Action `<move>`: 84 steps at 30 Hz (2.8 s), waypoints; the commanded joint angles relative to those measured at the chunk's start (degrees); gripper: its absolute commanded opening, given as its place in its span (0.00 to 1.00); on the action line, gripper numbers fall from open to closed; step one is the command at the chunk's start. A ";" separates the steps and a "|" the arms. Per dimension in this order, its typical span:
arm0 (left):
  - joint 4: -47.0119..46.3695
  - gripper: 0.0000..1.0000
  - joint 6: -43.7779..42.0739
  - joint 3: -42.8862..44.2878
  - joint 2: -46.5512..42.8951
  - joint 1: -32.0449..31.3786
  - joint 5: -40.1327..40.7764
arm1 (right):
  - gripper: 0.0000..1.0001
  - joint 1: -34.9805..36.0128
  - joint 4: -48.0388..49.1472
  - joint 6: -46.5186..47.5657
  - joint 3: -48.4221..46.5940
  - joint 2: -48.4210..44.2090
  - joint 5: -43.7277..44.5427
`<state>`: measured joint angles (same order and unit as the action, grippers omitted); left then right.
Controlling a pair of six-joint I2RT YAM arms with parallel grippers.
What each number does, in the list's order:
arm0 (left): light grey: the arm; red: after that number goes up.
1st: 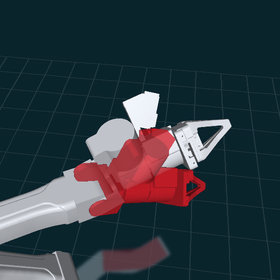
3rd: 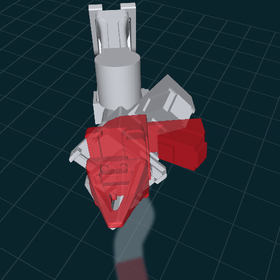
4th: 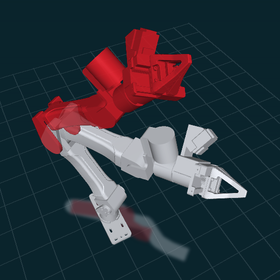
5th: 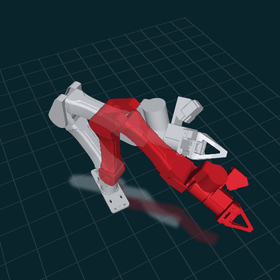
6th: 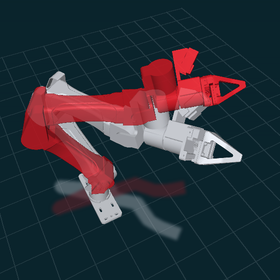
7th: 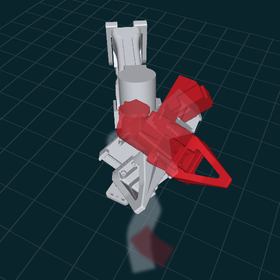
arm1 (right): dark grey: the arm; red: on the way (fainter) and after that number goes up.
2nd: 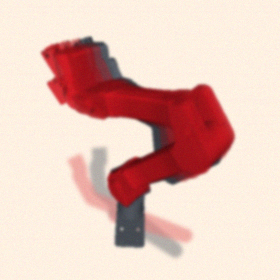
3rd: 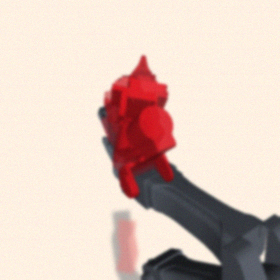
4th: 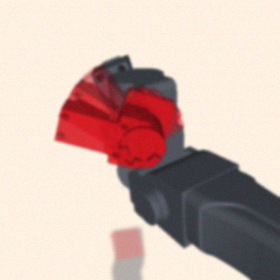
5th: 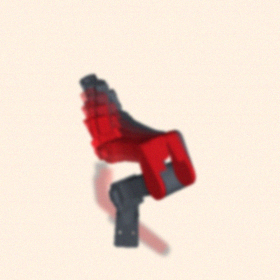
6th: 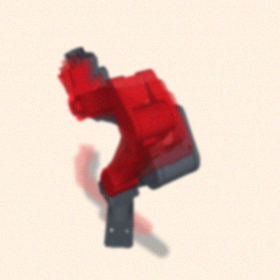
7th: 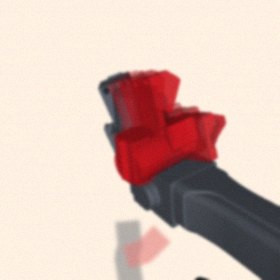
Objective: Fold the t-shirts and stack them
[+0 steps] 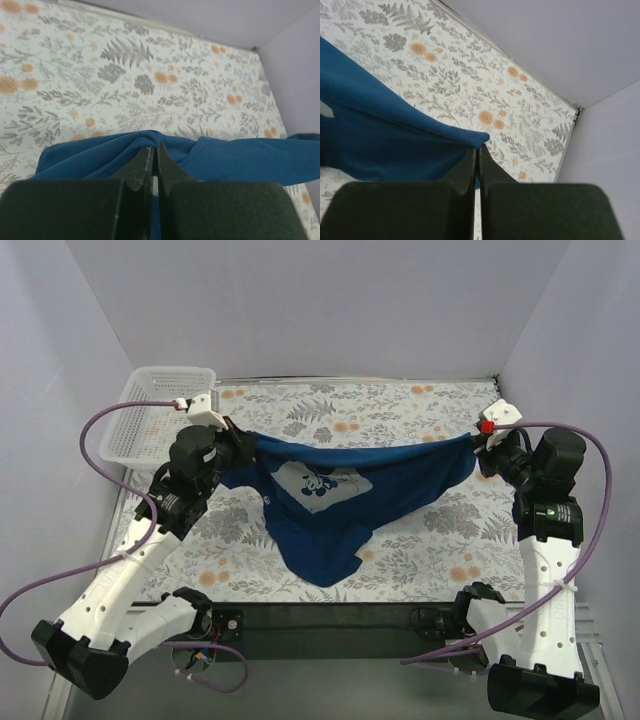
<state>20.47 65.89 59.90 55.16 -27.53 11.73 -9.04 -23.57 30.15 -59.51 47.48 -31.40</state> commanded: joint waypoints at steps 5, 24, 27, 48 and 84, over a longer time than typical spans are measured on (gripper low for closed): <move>0.01 0.00 -2.60 -3.65 5.75 0.28 -11.36 | 0.01 -0.63 -0.33 5.00 7.99 -3.27 8.35; -0.43 0.00 -3.05 -5.77 7.27 -1.48 -20.63 | 0.01 -0.89 -0.86 9.84 16.72 -7.84 6.88; 0.71 0.00 -2.78 -3.22 2.52 -1.39 -12.46 | 0.01 -0.81 -1.21 6.69 12.51 -8.81 3.72; -6.05 0.00 -7.09 14.71 -11.20 -1.39 -3.37 | 0.01 -0.98 -0.51 -10.55 -18.60 -8.90 -5.87; -21.10 0.12 -0.14 12.68 47.92 0.63 -7.69 | 0.32 -0.54 22.08 -15.47 16.71 15.87 -3.85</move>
<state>3.73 64.79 66.32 101.49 -27.97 3.81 -9.63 -8.32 13.65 -39.13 58.37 -34.76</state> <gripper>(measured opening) 0.078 0.261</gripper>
